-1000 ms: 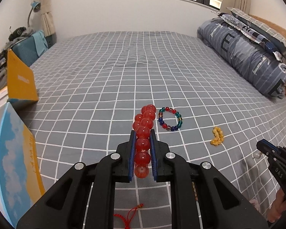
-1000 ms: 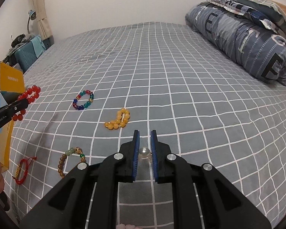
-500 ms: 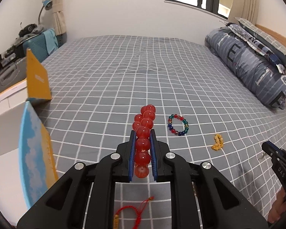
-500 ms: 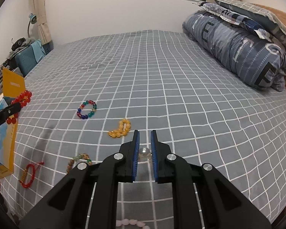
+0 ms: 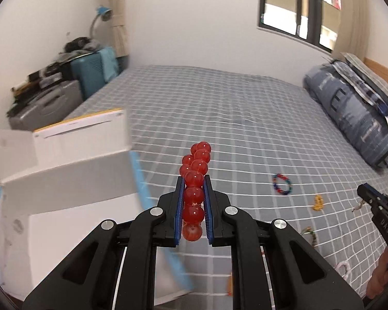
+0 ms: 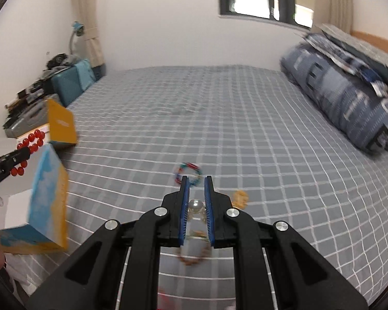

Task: Organize jewelry
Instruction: 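Carry the red bead bracelet and pearl cluster over the white box with both tools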

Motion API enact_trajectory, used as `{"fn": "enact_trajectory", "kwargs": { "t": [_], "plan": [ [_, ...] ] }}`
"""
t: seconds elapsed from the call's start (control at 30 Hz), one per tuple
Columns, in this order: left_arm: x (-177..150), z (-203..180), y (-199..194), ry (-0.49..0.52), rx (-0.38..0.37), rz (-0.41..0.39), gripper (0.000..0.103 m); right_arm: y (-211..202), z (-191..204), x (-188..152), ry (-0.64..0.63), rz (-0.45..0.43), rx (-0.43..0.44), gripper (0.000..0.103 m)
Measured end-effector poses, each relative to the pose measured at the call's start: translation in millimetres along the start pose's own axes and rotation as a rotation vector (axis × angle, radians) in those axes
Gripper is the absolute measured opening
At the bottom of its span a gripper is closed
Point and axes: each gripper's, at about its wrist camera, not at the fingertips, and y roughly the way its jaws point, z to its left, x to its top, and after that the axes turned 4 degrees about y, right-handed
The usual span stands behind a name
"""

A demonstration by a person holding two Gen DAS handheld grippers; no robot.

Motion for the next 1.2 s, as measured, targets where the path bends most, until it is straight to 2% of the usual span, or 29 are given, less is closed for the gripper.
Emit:
{"fn": "enact_trajectory", "kwargs": {
  "t": [0.1, 0.4, 0.6, 0.67, 0.73, 0.87, 1.1, 1.2],
  "plan": [
    [-2.9, 33.8, -14.6, -0.03, 0.034, 0.003, 0.013, -7.4, 41.7, 5.2, -0.042, -0.014, 0.047, 0.011],
    [-27.9, 139.6, -47.9, -0.114, 0.172, 0.05, 0.013, -15.3, 176.5, 14.0, -0.183, 0.018, 0.215, 0.011],
    [-43.7, 195.6, -54.0, -0.177, 0.204, 0.122, 0.013, -12.3, 253.6, 9.4, -0.243, 0.064, 0.323, 0.011],
    [-50.5, 209.6, -55.1, -0.195, 0.227, 0.145, 0.013, -4.7, 274.9, 2.4, -0.276, 0.072, 0.316, 0.011],
    [-57.9, 221.2, -53.9, -0.202, 0.26, 0.168, 0.013, 7.8, 296.2, -8.4, -0.308, 0.124, 0.324, 0.011],
    [-70.2, 231.2, -40.9, -0.223, 0.262, 0.226, 0.013, 31.0, 325.1, -25.5, -0.34, 0.242, 0.326, 0.011],
    [-87.6, 238.2, -17.7, -0.216, 0.267, 0.308, 0.013, 60.1, 337.5, -43.9, -0.352, 0.363, 0.289, 0.011],
    [-93.1, 237.5, -8.9, -0.205, 0.283, 0.356, 0.013, 73.8, 338.9, -54.6, -0.369, 0.412, 0.233, 0.011]
  ]
}}
